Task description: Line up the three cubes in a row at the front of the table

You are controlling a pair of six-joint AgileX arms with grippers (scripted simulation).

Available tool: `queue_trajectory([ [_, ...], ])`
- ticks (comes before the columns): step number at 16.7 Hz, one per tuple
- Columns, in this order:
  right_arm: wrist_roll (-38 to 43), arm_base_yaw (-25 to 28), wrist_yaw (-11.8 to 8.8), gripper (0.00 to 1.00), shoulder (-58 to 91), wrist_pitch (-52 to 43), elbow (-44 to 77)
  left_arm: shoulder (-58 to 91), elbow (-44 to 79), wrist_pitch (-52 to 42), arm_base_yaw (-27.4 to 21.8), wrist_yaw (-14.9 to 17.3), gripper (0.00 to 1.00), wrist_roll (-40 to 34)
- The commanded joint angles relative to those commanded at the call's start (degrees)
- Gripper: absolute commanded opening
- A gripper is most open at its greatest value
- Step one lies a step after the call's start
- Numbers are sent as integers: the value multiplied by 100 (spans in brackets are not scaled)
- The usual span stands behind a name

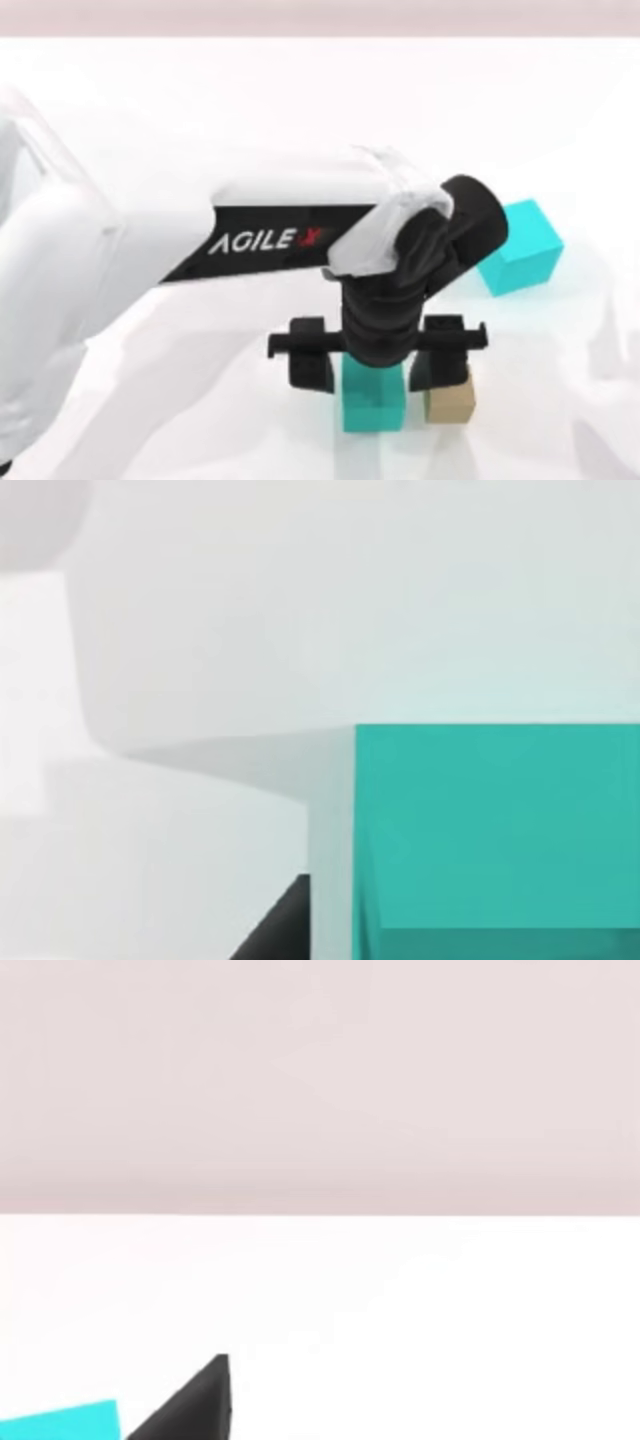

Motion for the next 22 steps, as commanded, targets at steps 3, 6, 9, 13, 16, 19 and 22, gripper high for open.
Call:
queue_trajectory([
  [3, 0, 0, 0, 100, 0, 0, 0, 0, 0, 0, 0, 0, 100, 0],
  [6, 0, 0, 0, 100, 0, 0, 0, 0, 0, 0, 0, 0, 100, 0],
  [9, 0, 0, 0, 100, 0, 0, 0, -4, 1, -1, 10, 0, 100, 0],
  [13, 0, 0, 0, 100, 0, 0, 0, -106, 316, -422, 30, -2, 100, -20],
  [16, 0, 0, 0, 100, 0, 0, 0, -289, 752, -1081, 65, -3, 100, -27],
  [19, 0, 0, 0, 100, 0, 0, 0, -422, 1004, -1424, 102, -4, 100, -28],
  [22, 0, 0, 0, 100, 0, 0, 0, -403, 994, -1414, 71, -4, 100, -27],
])
